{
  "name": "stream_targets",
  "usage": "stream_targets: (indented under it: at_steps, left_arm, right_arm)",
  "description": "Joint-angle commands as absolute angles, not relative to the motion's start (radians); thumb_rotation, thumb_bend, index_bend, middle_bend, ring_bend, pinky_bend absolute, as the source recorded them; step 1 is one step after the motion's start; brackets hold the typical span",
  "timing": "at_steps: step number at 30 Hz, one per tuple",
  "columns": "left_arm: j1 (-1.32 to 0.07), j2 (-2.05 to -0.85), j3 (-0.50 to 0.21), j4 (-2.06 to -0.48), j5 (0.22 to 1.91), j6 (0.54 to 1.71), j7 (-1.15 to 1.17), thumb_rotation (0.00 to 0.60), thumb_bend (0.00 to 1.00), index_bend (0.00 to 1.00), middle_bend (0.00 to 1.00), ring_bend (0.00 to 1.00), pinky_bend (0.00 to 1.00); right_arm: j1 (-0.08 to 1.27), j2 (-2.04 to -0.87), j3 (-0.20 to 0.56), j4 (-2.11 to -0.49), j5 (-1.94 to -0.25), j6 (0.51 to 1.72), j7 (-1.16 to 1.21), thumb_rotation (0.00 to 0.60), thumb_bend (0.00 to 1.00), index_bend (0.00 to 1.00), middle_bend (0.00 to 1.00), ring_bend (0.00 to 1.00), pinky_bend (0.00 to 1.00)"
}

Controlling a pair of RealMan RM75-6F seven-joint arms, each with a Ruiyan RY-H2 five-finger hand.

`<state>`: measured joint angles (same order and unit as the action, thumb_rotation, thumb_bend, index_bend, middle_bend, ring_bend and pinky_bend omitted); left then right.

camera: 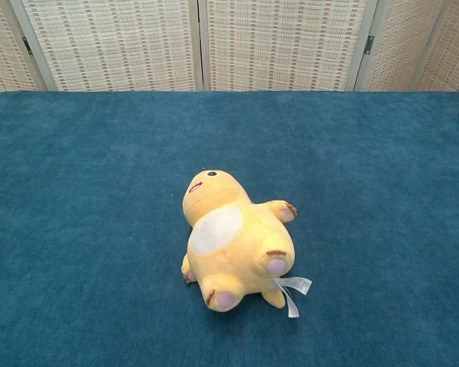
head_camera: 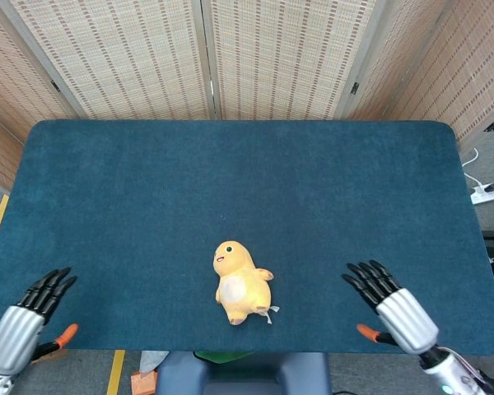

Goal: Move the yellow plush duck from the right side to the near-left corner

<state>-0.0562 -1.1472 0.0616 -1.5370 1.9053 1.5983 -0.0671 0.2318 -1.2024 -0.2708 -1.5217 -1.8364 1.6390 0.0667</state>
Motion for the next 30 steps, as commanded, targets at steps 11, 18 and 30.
stream_targets:
  at_steps: [11,18,30]
  left_arm:
    - [-0.355,-1.318,-0.022,-1.877,1.891,1.058,0.400,0.600,0.23,0.03,0.05,0.00,0.07]
    - [-0.504,-1.552,-0.129,-1.816,1.773,0.885,0.530,0.600,0.23,0.04,0.03,0.00,0.06]
    - [-0.688,-1.773,-0.218,-1.642,1.573,0.732,0.583,0.600,0.23,0.06,0.03,0.00,0.06]
  right_arm:
    - [-0.068,-1.242,-0.276,-1.052,-1.714,1.877,0.560,0.600,0.11,0.00,0.00,0.00,0.00]
    - [-0.118,-1.269,-0.234,-0.917,-1.660,1.856,0.740,0.600,0.11,0.00,0.00,0.00,0.00]
    - [-0.150,-1.296,-0.173,-0.811,-1.622,1.811,0.883,0.600,0.12,0.00,0.00,0.00,0.00]
